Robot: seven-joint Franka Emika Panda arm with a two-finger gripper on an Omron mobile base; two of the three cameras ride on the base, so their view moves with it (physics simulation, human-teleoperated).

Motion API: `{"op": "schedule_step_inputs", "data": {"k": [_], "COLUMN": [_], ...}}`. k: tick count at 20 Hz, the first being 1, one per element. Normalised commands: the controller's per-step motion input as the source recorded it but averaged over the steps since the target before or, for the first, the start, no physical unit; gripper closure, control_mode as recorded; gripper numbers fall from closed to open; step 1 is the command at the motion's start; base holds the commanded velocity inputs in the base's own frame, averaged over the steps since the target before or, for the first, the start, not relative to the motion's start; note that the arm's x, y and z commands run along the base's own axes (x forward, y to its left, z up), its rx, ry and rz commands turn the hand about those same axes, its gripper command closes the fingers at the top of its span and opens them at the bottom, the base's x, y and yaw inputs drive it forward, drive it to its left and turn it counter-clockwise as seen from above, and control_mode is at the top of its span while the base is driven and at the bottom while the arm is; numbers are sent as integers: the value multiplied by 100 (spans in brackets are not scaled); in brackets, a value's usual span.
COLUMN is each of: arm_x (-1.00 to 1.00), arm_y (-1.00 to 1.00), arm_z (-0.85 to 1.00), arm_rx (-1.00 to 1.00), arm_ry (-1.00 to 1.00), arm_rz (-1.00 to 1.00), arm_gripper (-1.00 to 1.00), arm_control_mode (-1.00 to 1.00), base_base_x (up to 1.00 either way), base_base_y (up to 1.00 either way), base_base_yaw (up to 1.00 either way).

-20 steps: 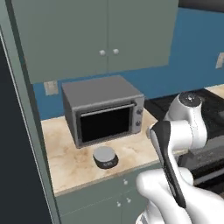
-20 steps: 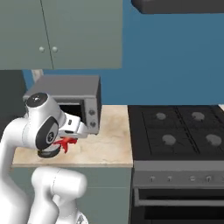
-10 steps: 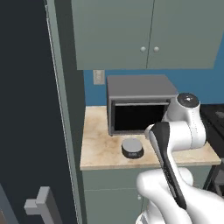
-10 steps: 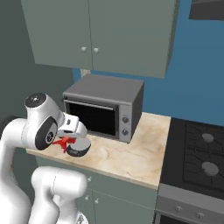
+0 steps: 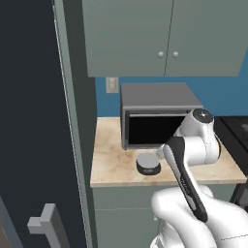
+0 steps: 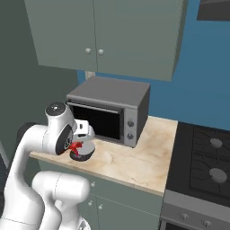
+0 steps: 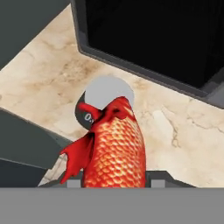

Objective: Take the fish from the fridge and place it on the digital scale on the counter by the fridge. Wait a few seconds for a reading, then move it to the plate on the dining counter.

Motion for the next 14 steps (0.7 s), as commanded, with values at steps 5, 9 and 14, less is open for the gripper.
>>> {"op": "schedule_step_inputs", "data": {"k": [5,9,14], "arm_x": [81,59,62], "arm_y": [4,9,15], "arm_z": [-53,-52,-50], "arm_rx": [0,0,0], "arm_ry": [1,0,4], "arm_rz": [21,22,16], "arm_gripper": [100,100,100], "arm_control_mode": [-100,-100,-100], "base_base_x": [0,0,0], "base_base_y": [0,0,0], "base_base_yaw": [0,0,0]}}
